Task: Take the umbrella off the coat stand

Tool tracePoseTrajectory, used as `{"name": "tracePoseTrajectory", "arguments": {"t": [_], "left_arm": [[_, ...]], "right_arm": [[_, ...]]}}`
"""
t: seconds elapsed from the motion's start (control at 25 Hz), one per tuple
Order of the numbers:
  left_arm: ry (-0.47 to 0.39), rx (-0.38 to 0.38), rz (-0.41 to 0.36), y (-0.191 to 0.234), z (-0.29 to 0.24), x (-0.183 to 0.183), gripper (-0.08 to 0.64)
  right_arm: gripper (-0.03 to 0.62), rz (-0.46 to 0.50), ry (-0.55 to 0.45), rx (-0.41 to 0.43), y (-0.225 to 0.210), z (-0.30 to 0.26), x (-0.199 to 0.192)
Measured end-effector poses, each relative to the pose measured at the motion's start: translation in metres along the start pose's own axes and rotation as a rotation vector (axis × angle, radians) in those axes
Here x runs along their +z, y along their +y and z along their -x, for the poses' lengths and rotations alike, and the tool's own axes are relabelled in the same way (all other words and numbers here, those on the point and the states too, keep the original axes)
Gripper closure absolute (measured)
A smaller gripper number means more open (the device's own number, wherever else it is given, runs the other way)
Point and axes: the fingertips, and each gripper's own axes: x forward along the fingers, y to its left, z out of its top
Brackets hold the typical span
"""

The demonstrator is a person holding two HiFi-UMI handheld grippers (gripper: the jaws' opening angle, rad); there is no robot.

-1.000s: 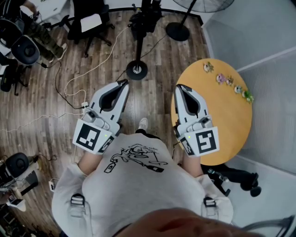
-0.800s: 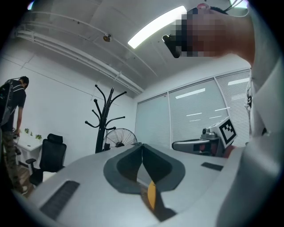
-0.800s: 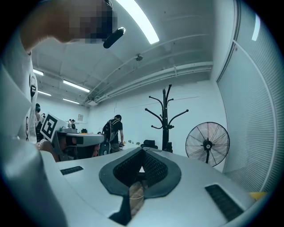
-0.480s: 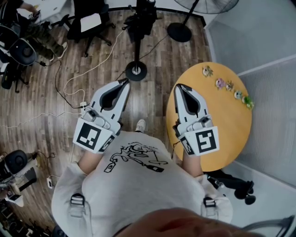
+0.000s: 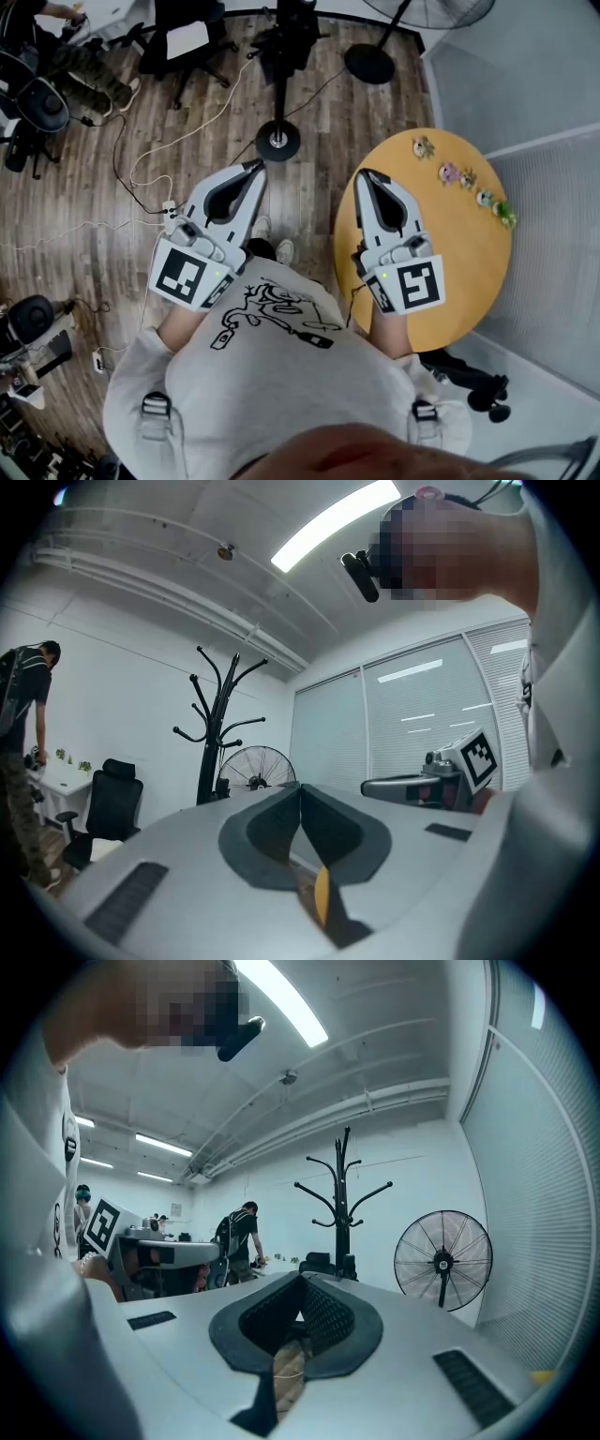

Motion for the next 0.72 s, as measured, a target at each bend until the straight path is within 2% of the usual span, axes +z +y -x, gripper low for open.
{"name": "tracePoseTrajectory", "arguments": {"t": [0.36,0.72], "left_arm": [[-0.009,-0.018,-0.008,0.011,-0.016,0.004,0.551],[-0.021,-0.015,-0.01,0.046,-0.038,0.006,0.551]], "right_arm": [[0.575,0.009,0.009,-0.005,-0.008,-0.013,0.002],[0.575,0.024,0.008,0.005,-0.017,-0.052,0.005]]}}
